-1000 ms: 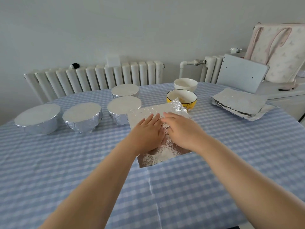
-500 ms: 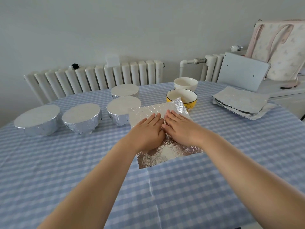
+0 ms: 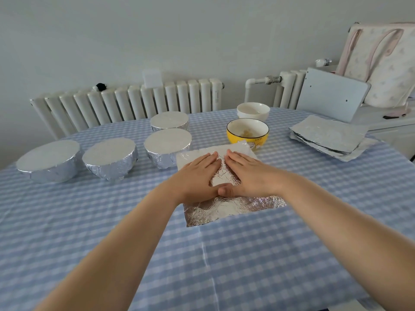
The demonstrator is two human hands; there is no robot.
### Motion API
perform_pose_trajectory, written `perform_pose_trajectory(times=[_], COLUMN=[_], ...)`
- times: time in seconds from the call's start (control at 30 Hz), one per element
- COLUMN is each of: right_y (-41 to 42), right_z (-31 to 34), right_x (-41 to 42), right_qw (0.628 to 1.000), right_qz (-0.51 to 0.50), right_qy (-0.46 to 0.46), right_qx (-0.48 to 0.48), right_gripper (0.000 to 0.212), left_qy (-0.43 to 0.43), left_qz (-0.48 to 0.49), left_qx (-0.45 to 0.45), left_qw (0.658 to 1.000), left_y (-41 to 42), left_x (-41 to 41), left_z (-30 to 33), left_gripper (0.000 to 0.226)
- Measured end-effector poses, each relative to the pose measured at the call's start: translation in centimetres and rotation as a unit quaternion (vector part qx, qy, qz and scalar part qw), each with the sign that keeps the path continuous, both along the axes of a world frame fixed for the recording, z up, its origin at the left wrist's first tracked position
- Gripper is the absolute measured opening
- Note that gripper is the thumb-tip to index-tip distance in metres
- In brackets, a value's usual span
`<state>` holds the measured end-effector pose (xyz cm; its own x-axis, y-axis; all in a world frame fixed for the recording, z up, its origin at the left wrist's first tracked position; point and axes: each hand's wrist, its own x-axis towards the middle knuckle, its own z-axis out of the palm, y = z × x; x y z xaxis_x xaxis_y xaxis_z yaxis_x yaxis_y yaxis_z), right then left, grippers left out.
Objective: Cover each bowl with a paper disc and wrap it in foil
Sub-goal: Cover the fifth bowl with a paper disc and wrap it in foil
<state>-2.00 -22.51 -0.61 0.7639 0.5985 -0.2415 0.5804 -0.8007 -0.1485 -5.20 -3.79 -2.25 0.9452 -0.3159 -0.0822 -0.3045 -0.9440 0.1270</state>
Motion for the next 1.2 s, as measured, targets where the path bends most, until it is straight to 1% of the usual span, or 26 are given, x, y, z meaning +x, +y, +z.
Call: perform_pose_trajectory(times=[0.17, 0.3, 0.37, 0.47, 0.57, 0.7, 0.73, 0.77, 0.83, 0.9, 1.0, 1.1, 1.2], right_y=[-0.4, -0.6, -0.7, -0.8, -0.8, -0.7, -0.7, -0.7, -0.7, -0.6, -0.6, -0.8, -0.6], right_z=[0.6, 0.7, 0.7, 0.7, 0.5, 0.3, 0.2, 0.0, -0.5, -0.7, -0.5, 0.3, 1.0], right_x=[0.4, 0.4, 0.5, 0.5, 0.6, 0.9, 1.1, 1.2, 1.4, 1.6, 1.3, 1.0, 0.7], right_qw=[0.999, 0.998, 0.997, 0.996, 0.995, 0.996, 0.996, 0.997, 0.997, 0.997, 0.997, 0.998, 0.998], right_qz=[0.015, 0.015, 0.008, 0.001, -0.008, 0.001, 0.004, 0.007, 0.027, 0.040, 0.023, 0.010, 0.006], right_qy=[0.032, 0.063, 0.078, 0.088, 0.096, 0.087, 0.084, 0.080, 0.062, 0.050, 0.053, 0.062, 0.036], right_qx=[-0.006, 0.000, 0.007, 0.016, 0.019, 0.010, 0.010, 0.015, 0.036, 0.052, 0.047, 0.029, 0.055], right_gripper=[0.124, 0.133, 0.135, 0.134, 0.140, 0.142, 0.141, 0.142, 0.142, 0.142, 0.148, 0.145, 0.146], left_qy=[0.034, 0.071, 0.082, 0.080, 0.065, 0.047, 0.038, 0.021, -0.031, -0.054, -0.038, -0.040, -0.053], left_qz=[0.001, -0.007, -0.012, -0.012, -0.018, -0.019, -0.010, -0.001, 0.008, 0.013, 0.021, 0.012, 0.001], left_qx=[-0.023, -0.064, -0.075, -0.056, -0.030, 0.022, 0.027, 0.026, 0.012, -0.004, -0.008, 0.010, 0.032], left_qw=[0.999, 0.995, 0.994, 0.995, 0.997, 0.998, 0.999, 0.999, 0.999, 0.998, 0.999, 0.999, 0.998], left_y=[0.1, 0.5, 0.6, 0.5, 0.4, 0.2, -0.2, -0.7, -2.0, -2.6, -2.5, -2.6, -2.5], left_x=[-0.1, -0.2, -0.2, -0.1, 0.2, 0.7, 0.7, 0.8, 0.9, 1.0, 1.4, 1.2, 1.3], left_z=[0.5, 0.7, 0.8, 0.7, 0.4, 0.7, 0.9, 0.9, 0.5, -0.2, -0.9, -1.0, -1.2], left_gripper=[0.086, 0.103, 0.107, 0.110, 0.113, 0.125, 0.124, 0.117, 0.088, 0.072, 0.065, 0.063, 0.064])
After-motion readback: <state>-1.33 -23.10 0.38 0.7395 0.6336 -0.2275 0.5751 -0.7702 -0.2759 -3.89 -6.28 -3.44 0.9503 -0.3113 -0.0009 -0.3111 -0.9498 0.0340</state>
